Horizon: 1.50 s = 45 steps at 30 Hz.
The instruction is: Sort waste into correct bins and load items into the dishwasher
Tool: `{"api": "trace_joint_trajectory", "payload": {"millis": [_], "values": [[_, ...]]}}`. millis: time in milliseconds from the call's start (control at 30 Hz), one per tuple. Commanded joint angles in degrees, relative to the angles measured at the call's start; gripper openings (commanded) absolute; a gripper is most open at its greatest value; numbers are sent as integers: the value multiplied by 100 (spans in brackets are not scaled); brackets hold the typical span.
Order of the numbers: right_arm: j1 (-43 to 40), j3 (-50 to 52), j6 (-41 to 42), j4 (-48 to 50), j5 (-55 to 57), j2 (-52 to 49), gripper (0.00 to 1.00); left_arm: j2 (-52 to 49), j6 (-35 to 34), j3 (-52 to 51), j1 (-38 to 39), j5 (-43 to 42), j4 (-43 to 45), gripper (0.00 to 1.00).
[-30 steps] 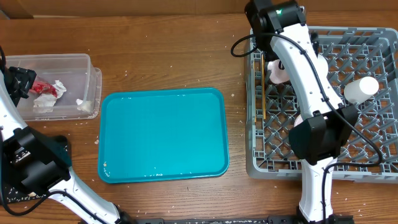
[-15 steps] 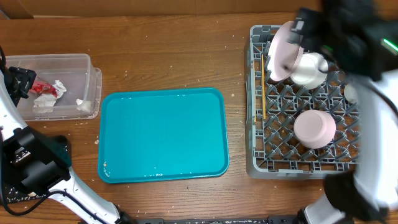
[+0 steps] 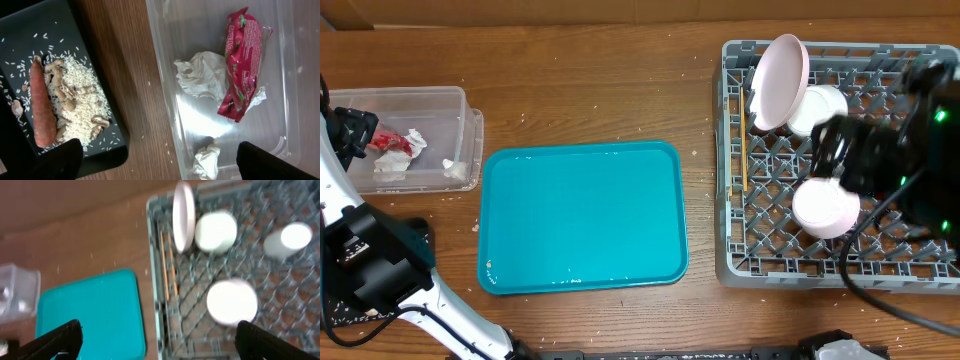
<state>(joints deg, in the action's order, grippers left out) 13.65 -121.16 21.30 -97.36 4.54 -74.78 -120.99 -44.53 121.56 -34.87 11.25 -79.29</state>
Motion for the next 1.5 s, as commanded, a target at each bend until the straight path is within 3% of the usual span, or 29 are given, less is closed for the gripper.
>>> {"api": "trace_joint_trajectory", "payload": {"millis": [0,333,500,933,1100,1467], "values": [[9,431,-50,33,-461,317,100,164,103,149,50,92,4,100],[9,529,-52,33,-468,249,100,164,103,149,50,92,4,100],[9,529,-533,33,-398,280,100,164,103,149,50,92,4,100],[9,643,-472,192,-330,684,100,164,103,149,50,92,4,100],[9,1679,-527,1285,-317,1259,100,164,103,149,50,92,4,100],[-175,6585,-520,6011,-525,3705,100,164,105,149,50,92,4,100]]}}
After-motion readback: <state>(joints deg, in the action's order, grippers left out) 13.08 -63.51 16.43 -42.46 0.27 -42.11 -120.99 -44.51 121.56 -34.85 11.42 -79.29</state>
